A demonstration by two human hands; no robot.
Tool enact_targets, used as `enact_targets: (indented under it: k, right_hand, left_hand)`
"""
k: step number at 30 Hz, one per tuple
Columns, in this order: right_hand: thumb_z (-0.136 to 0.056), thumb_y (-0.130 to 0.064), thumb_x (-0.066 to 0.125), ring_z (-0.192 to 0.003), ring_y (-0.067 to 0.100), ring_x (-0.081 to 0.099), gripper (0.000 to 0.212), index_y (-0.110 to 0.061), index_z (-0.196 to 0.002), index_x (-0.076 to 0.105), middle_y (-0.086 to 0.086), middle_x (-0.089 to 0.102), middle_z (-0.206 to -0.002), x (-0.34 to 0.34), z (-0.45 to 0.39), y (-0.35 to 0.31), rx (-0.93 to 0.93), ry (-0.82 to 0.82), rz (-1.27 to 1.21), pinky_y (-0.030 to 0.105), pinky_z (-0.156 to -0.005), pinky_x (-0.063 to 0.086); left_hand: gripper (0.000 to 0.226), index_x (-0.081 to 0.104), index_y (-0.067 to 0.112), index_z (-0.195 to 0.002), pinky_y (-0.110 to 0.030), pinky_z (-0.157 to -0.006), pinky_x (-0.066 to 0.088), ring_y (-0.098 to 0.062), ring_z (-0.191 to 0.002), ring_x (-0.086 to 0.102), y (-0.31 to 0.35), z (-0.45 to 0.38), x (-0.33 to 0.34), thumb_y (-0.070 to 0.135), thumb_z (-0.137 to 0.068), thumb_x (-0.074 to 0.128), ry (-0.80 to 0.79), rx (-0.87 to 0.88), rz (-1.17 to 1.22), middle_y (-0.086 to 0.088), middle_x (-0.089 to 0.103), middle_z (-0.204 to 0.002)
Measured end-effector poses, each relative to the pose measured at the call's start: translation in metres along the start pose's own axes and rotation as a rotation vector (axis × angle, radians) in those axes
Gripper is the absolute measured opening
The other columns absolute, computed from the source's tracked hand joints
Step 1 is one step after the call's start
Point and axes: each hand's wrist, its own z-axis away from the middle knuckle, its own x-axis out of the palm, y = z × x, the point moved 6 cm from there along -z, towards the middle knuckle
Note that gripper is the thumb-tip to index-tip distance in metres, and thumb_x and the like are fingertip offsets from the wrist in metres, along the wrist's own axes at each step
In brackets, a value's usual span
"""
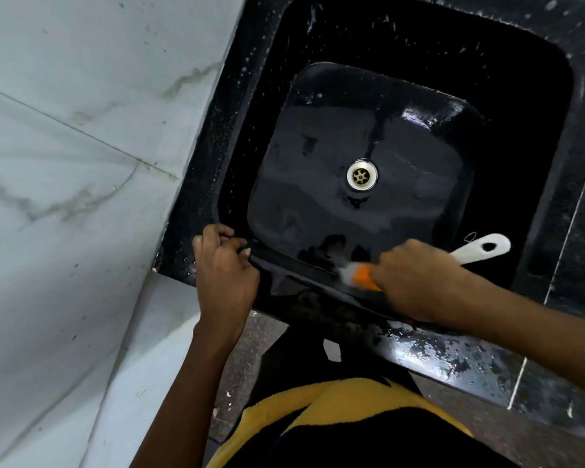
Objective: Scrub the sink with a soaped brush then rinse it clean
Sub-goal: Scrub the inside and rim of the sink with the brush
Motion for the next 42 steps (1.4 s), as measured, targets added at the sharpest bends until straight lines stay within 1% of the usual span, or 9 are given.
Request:
enact_targets:
  k: [3, 7, 13, 23, 26, 28, 31, 40, 42]
  right_hand:
    - [-0.094, -0.019, 0.038, -0.094, 0.025, 0.066, 0.030, -0.023, -0.112, 0.061, 0.003, 0.068, -0.102, 0.015, 0.001, -0.002, -0.034, -0.069, 0.107, 0.031, -0.068, 0.042]
    - [-0.093, -0.015, 0.038, -0.090, 0.028, 0.066, 0.032, -0.023, -0.119, 0.055, 0.006, 0.067, -0.099, -0.024, -0.040, -0.029, -0.023, 0.223, 0.020, 0.031, -0.062, 0.032]
    - [-0.092, -0.022, 0.045, -0.081, 0.030, 0.061, 0.016, -0.014, -0.087, 0.058, 0.011, 0.064, -0.096, -0.027, -0.083, -0.046, -0.029, 0.242, -0.089, 0.034, -0.061, 0.034]
    - [-0.093, -0.016, 0.040, -0.095, 0.024, 0.068, 0.023, -0.020, -0.104, 0.060, 0.002, 0.069, -0.104, 0.056, 0.059, 0.024, 0.093, -0.291, 0.136, 0.034, -0.079, 0.052]
    - [-0.093, -0.015, 0.040, -0.088, 0.030, 0.067, 0.012, -0.018, -0.083, 0.045, 0.006, 0.067, -0.095, 0.029, 0.051, 0.013, 0.089, -0.136, -0.008, 0.034, -0.072, 0.050]
    - [-0.090, -0.013, 0.045, -0.079, 0.033, 0.066, 0.024, -0.020, -0.070, 0.033, 0.011, 0.066, -0.086, 0.005, 0.025, -0.009, 0.031, 0.022, -0.078, 0.036, -0.063, 0.042]
    - [-0.084, -0.014, 0.050, -0.072, 0.035, 0.062, 0.011, -0.017, -0.074, 0.046, 0.013, 0.063, -0.080, -0.012, -0.008, -0.031, -0.040, 0.154, -0.110, 0.035, -0.057, 0.033]
    - [-0.089, -0.025, 0.044, -0.100, 0.024, 0.065, 0.024, -0.024, -0.106, 0.061, 0.000, 0.065, -0.107, 0.039, 0.081, 0.060, 0.150, -0.327, 0.016, 0.035, -0.083, 0.051]
    - [-0.087, -0.026, 0.044, -0.098, 0.024, 0.064, 0.024, -0.023, -0.105, 0.060, -0.001, 0.064, -0.104, 0.039, 0.081, 0.061, 0.149, -0.315, -0.024, 0.036, -0.083, 0.052]
  left_hand:
    - [0.012, 0.076, 0.000, -0.090, -0.034, -0.091, 0.047, -0.026, -0.106, 0.045, 0.001, -0.002, 0.002, 0.000, -0.084, 0.066, -0.021, 0.022, -0.011, -0.009, 0.054, -0.114]
    - [0.012, 0.074, 0.000, -0.077, -0.048, -0.082, 0.050, -0.030, -0.098, 0.048, 0.008, -0.005, 0.004, -0.002, -0.077, 0.062, -0.046, 0.065, -0.040, -0.010, 0.059, -0.105]
    - [0.017, 0.075, -0.001, -0.081, -0.048, -0.082, 0.049, -0.032, -0.098, 0.049, 0.013, -0.006, 0.004, 0.003, -0.075, 0.059, -0.092, 0.061, -0.081, -0.012, 0.062, -0.105]
    - [0.012, 0.073, 0.003, -0.069, -0.041, -0.078, 0.050, -0.031, -0.093, 0.054, 0.018, -0.005, 0.014, -0.007, -0.067, 0.066, -0.119, 0.119, -0.022, -0.007, 0.065, -0.095]
    - [0.011, 0.074, 0.004, -0.071, -0.042, -0.077, 0.053, -0.029, -0.092, 0.056, 0.029, -0.002, 0.030, -0.006, -0.073, 0.068, -0.212, 0.176, 0.002, -0.004, 0.065, -0.092]
    - [0.010, 0.074, 0.007, -0.073, -0.042, -0.076, 0.054, -0.027, -0.093, 0.055, 0.034, -0.001, 0.040, -0.001, -0.075, 0.067, -0.274, 0.190, -0.009, -0.001, 0.064, -0.093]
    - [0.009, 0.074, 0.007, -0.076, -0.044, -0.074, 0.054, -0.027, -0.093, 0.057, 0.043, -0.001, 0.053, 0.004, -0.074, 0.065, -0.356, 0.216, -0.035, -0.002, 0.063, -0.095]
    - [0.012, 0.071, 0.016, -0.076, -0.037, -0.080, 0.055, -0.026, -0.087, 0.065, 0.046, -0.001, 0.072, 0.009, -0.074, 0.062, -0.453, 0.126, -0.021, 0.001, 0.067, -0.095]
    - [0.011, 0.072, 0.018, -0.078, -0.036, -0.080, 0.055, -0.025, -0.089, 0.066, 0.044, -0.002, 0.071, 0.012, -0.076, 0.063, -0.460, 0.098, -0.019, 0.003, 0.067, -0.096]
